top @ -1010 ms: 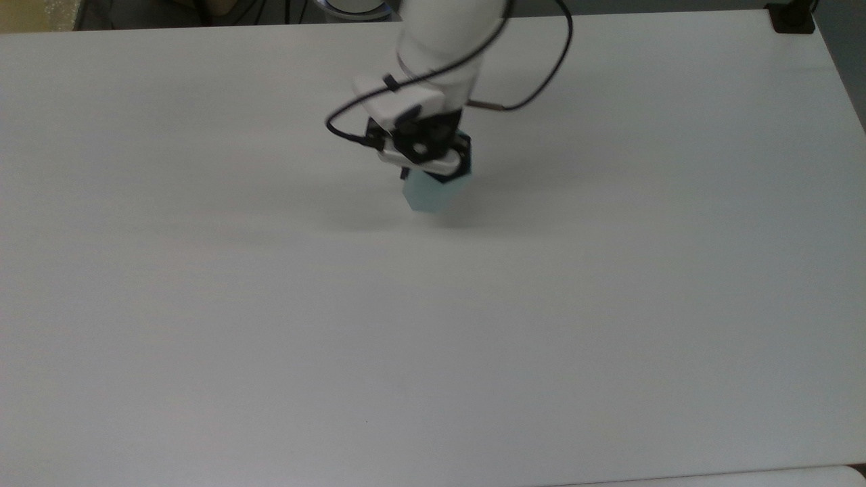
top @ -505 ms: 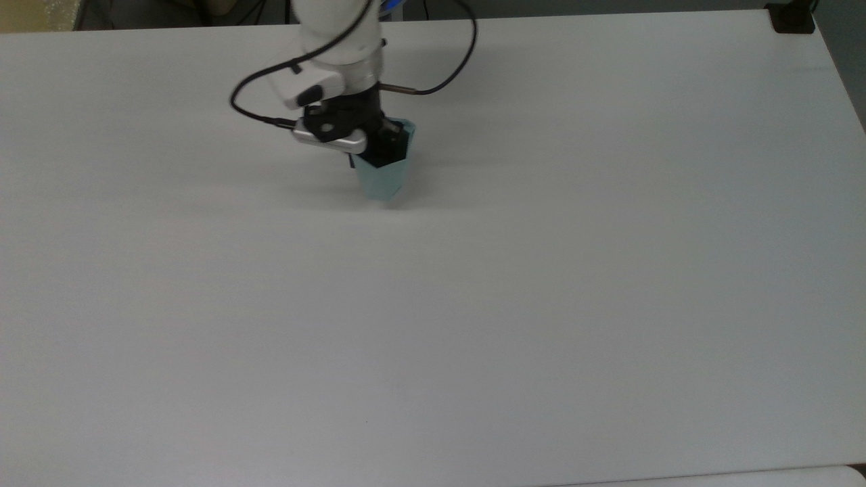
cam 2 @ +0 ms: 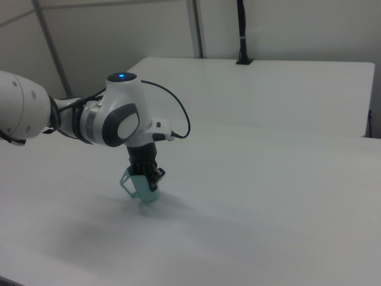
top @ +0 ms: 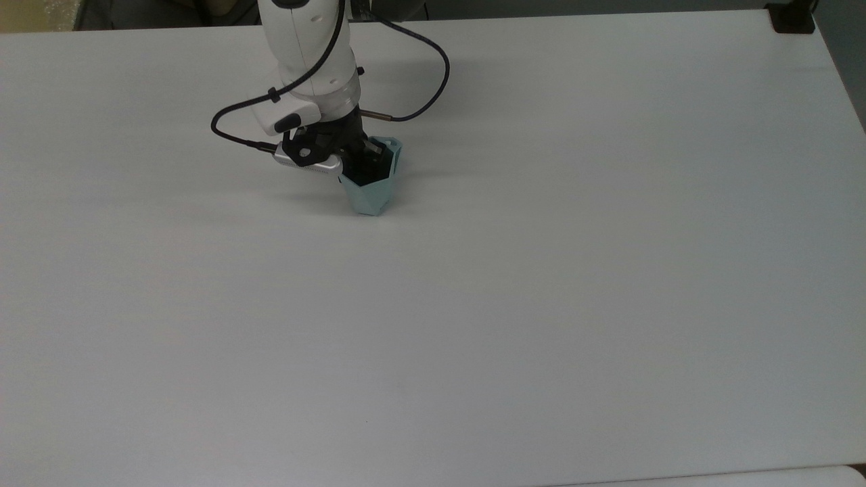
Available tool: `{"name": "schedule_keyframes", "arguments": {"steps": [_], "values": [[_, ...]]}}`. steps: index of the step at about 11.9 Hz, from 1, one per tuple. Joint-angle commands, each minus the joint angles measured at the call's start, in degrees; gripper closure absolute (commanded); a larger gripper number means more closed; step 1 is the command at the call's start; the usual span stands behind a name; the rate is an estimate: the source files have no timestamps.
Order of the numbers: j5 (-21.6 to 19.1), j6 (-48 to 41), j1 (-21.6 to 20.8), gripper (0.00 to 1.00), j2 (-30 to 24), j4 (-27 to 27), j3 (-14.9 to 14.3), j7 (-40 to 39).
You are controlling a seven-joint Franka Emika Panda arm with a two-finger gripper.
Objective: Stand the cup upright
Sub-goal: 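Open the gripper and lift it away from the upright cup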
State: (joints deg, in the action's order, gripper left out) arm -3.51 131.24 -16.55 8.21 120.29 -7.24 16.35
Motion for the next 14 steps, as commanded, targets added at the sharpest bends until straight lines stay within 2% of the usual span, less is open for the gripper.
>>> {"name": "schedule_keyframes", "arguments": {"steps": [1, 2, 3, 5, 6, 9, 10, 12, 13, 14], "values": [[-3.8, 1.3, 1.1, 0.68, -0.7, 0.2, 0.5, -0.3], [-4.4, 0.6, 1.1, 0.31, -1.0, -0.1, 0.5, -1.0], [-4.3, 0.5, 1.1, 0.00, -1.3, -0.3, 0.5, -1.6], [-4.4, -1.7, 1.1, 0.00, -2.7, -2.1, 0.5, -1.7], [-4.4, -5.5, 1.1, 0.00, -3.7, -4.4, 0.5, -1.8], [-4.2, -18.8, 2.7, 0.00, -7.5, -15.8, 0.1, -1.0], [-3.4, -22.1, 4.9, 0.00, -8.7, -18.7, -0.1, -3.6], [-3.4, -29.5, 8.3, 0.00, -11.2, -22.0, -0.4, -16.2], [-2.7, -31.2, 9.3, 0.00, -12.2, -22.2, -0.4, -19.0], [-0.2, -31.4, 9.8, 0.00, -12.6, -22.2, -0.3, -19.8]]}}
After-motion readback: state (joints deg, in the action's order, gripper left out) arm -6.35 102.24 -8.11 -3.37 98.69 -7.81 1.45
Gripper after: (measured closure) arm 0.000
